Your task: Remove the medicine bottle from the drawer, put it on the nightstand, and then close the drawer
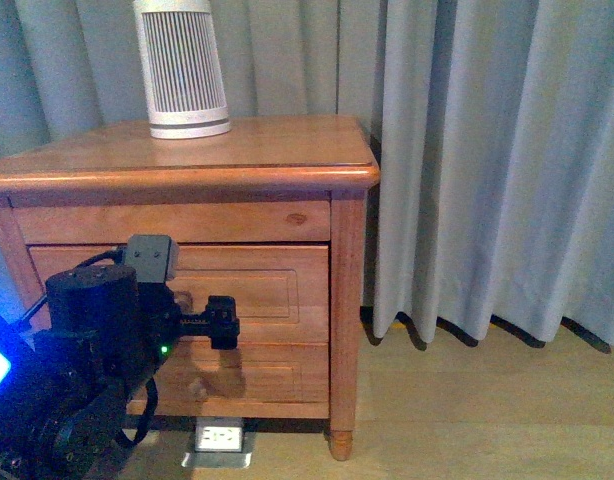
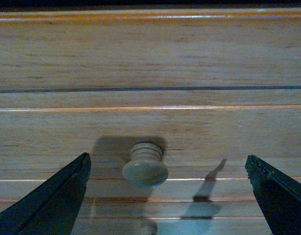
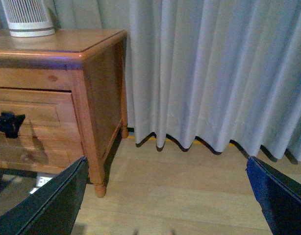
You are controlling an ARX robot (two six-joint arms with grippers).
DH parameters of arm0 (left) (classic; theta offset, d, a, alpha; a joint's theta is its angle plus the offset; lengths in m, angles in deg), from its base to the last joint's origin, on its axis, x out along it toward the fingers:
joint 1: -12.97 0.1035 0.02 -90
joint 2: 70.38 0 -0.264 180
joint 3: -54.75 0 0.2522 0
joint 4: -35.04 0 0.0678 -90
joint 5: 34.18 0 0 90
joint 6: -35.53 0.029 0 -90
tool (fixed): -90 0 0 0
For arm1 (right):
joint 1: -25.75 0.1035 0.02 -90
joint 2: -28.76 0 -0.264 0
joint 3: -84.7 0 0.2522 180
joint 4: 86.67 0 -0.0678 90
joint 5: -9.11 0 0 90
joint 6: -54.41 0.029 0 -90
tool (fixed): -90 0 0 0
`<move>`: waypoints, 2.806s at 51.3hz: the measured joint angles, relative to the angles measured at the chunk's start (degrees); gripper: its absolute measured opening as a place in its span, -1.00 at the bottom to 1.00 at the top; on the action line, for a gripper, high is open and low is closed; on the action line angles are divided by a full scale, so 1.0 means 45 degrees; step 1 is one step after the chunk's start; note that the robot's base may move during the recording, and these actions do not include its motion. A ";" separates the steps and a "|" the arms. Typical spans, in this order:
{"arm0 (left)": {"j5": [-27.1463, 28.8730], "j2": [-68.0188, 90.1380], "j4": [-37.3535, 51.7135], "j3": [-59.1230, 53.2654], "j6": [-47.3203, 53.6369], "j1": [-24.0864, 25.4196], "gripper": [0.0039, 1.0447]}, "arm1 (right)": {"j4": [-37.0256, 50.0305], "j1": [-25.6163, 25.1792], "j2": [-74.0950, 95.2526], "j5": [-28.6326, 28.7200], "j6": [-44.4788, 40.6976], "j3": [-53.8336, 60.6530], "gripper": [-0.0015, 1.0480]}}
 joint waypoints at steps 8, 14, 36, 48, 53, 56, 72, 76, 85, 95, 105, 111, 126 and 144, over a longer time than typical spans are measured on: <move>0.0015 0.0209 -0.0155 0.0330 -0.0005 0.0005 0.87 | 0.0000 0.0000 0.0000 0.0000 0.0000 0.0000 0.87; 0.0010 0.0223 -0.0185 0.0510 0.0000 0.0005 0.87 | 0.0000 0.0000 0.0000 0.0000 0.0000 0.0000 0.87; 0.0015 0.0223 -0.0597 0.0661 -0.0019 0.0015 0.12 | 0.0000 0.0000 0.0000 0.0000 0.0000 0.0000 0.87; 0.0257 0.0223 -0.0680 0.0670 -0.0053 0.0097 -0.50 | 0.0000 0.0000 0.0000 0.0000 0.0000 0.0000 0.87; 0.0267 0.0223 -0.0685 0.0670 -0.0058 0.0097 -0.52 | 0.0000 0.0000 0.0000 0.0000 0.0000 0.0000 0.87; 0.0267 0.0223 -0.0690 0.0670 -0.0068 0.0097 -0.52 | 0.0000 0.0000 0.0000 0.0000 0.0000 0.0000 0.87; 0.0393 -0.0296 0.0287 -0.0860 -0.0185 -0.0024 -0.53 | 0.0000 0.0000 0.0000 0.0005 0.0000 0.0000 0.87; 0.0568 -0.0806 0.1010 -0.2288 -0.0024 -0.0194 -0.53 | 0.0000 0.0000 0.0000 0.0000 0.0000 0.0000 0.87; 0.1219 -0.2268 0.1525 -0.4993 -0.0058 -0.0549 -0.53 | 0.0000 0.0000 0.0000 0.0000 0.0000 0.0000 0.87; 0.1724 -0.4362 0.1496 -0.8408 -0.0068 -0.1030 -0.53 | 0.0000 0.0000 0.0000 0.0000 0.0000 0.0000 0.87; 0.2356 -0.5440 0.1423 -1.0375 -0.0612 -0.1613 -0.53 | 0.0000 0.0000 0.0000 0.0005 0.0000 0.0000 0.87; 0.2259 -0.5557 0.1243 -1.0530 -0.0952 -0.1666 -0.41 | 0.0000 0.0000 0.0000 0.0000 0.0000 0.0000 0.87; 0.1583 -0.6591 0.0325 -1.1497 -0.1258 -0.1826 0.38 | 0.0000 0.0000 0.0000 0.0000 0.0000 0.0000 0.87; 0.1331 -1.3755 -0.4580 -1.1327 -0.0185 -0.0306 0.87 | 0.0000 0.0000 0.0000 0.0000 0.0000 0.0000 0.87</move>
